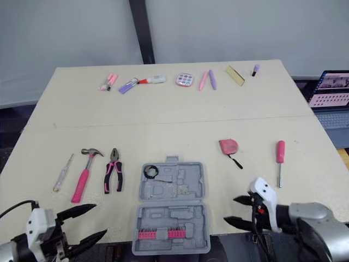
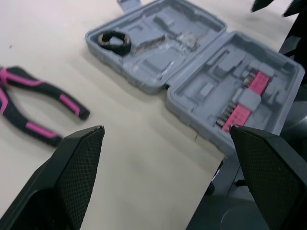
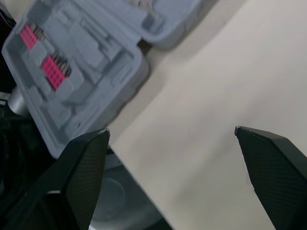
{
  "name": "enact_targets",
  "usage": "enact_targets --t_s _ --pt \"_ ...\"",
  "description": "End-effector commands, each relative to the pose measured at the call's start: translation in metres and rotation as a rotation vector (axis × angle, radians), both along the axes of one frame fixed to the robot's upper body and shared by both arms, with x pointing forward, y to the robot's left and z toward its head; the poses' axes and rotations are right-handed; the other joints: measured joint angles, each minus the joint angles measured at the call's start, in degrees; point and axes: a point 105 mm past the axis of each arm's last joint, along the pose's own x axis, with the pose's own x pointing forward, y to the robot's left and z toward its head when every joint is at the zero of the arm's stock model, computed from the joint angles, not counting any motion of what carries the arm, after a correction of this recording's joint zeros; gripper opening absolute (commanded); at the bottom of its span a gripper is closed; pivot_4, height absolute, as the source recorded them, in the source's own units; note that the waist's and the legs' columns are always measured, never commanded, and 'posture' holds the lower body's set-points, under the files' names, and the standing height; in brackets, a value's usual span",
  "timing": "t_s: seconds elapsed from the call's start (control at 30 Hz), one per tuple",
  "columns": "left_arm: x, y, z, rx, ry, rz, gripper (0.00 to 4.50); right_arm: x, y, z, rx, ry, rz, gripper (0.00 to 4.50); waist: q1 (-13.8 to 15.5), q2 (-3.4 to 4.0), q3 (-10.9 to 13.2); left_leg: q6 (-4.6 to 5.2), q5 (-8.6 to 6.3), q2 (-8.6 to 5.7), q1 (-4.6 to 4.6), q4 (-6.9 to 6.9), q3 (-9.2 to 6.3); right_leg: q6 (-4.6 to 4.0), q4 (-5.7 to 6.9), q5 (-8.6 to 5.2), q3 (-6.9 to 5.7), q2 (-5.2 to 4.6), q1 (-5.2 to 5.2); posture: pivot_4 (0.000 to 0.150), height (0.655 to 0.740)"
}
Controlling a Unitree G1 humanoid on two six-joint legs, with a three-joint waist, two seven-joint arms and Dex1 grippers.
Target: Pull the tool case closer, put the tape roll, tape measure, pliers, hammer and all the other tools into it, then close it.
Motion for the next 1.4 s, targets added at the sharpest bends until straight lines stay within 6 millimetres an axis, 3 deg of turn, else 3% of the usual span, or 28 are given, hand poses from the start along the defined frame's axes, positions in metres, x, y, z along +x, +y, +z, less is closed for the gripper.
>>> enact_targets --t_s 0.03,0.3,0.5,0.77,1.03,1.4 --pt "-0.006 0.005 0.001 0.023 -0.016 -0.009 4.50 0.001 -0.001 0.009 0.015 -0.047 0.010 4.49 -0.01 0.00 -0.01 0.00 0.00 0.00 0.02 0.02 0.00 0.00 0.00 0.00 0.00 0.00 0.03 0.150 0.7400" --pt "-0.003 0.002 0.002 -0.004 -0.026 -0.037 4.50 0.004 -0.006 0.008 -0.007 -0.081 -0.017 4.49 0.13 -0.01 -0.01 -0.01 0.00 0.00 0.02 0.02 0.00 0.02 -0.02 0.01 0.00 -0.01 0.05 0.150 0.7400" --pt "0.024 -0.033 0.041 -0.098 -0.126 -0.182 4.50 0.029 -0.016 0.017 -0.026 -0.266 -0.179 4.49 1.27 -0.01 -0.03 -0.03 0.01 -0.01 0.01 0.12 -0.03 0.04 0.08 0.02 0.01 -0.02 0.06 0.150 0.7400" --pt "0.033 -0.045 0.044 -0.115 -0.138 -0.244 4.50 0.045 -0.021 0.024 -0.076 -0.419 -0.375 4.49 0.98 0.09 -0.08 -0.33 0.18 0.00 0.03 0.02 -0.01 0.03 0.11 0.02 0.03 0.01 -0.01 0.150 0.7400" --pt "0.047 -0.054 0.047 -0.118 -0.173 -0.248 4.50 0.083 -0.014 0.021 -0.124 -0.493 -0.502 4.49 1.07 0.10 -0.09 -0.35 0.20 0.00 0.03 0.02 -0.02 0.03 0.15 0.02 0.04 0.00 -0.02 0.150 0.7400" --pt "0.054 -0.071 0.056 -0.116 -0.190 -0.250 4.50 0.127 -0.008 0.009 -0.153 -0.436 -0.632 4.49 0.97 0.13 -0.08 -0.38 0.22 0.00 0.01 0.04 -0.02 0.03 0.24 0.02 0.05 0.00 -0.08 0.150 0.7400"
